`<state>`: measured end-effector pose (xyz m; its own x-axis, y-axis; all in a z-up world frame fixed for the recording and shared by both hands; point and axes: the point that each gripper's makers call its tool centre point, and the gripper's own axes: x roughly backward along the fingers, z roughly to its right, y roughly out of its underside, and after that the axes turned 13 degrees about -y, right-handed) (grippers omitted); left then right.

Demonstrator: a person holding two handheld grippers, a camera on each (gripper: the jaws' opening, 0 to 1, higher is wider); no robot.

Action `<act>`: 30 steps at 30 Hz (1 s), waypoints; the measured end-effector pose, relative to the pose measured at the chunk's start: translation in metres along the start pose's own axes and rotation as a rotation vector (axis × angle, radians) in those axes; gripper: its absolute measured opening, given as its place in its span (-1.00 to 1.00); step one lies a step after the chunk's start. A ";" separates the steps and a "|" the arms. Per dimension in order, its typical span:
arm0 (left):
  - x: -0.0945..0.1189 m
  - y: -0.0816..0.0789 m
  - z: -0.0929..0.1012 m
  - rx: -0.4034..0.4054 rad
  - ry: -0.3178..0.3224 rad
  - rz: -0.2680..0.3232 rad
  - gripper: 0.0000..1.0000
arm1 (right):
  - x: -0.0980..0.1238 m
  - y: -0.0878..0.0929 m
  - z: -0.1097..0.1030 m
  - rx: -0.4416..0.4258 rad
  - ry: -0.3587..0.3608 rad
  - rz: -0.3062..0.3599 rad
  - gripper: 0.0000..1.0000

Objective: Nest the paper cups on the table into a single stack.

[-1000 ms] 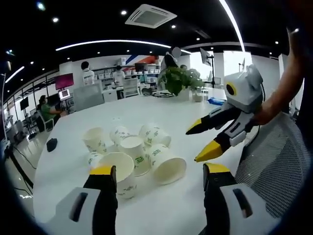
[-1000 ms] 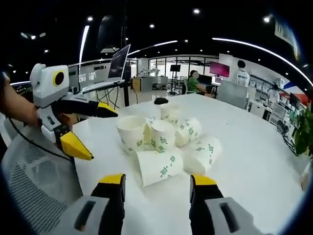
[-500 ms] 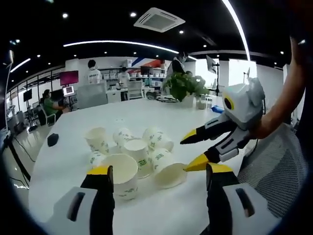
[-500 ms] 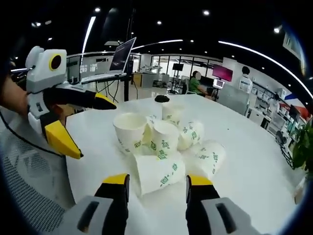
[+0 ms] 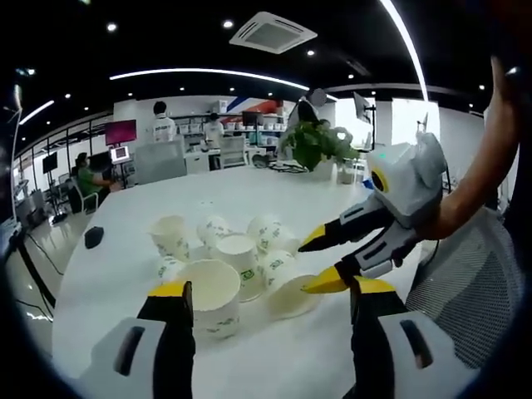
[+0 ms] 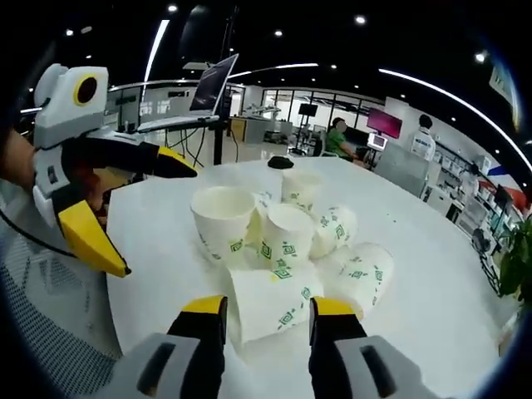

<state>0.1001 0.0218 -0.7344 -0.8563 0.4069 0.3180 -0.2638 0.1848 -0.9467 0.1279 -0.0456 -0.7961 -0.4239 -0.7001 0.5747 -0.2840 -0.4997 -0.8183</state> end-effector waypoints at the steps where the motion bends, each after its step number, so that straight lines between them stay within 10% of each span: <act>1: 0.000 0.000 0.000 0.000 -0.001 0.000 0.53 | 0.000 0.000 0.000 0.003 -0.001 -0.004 -0.28; 30: -0.001 0.006 0.000 -0.024 0.000 -0.025 0.45 | 0.014 -0.001 0.006 -0.016 0.052 0.030 -0.86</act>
<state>0.0989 0.0222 -0.7400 -0.8494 0.4020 0.3418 -0.2743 0.2168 -0.9369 0.1271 -0.0581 -0.7875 -0.4765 -0.6867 0.5489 -0.2843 -0.4705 -0.8354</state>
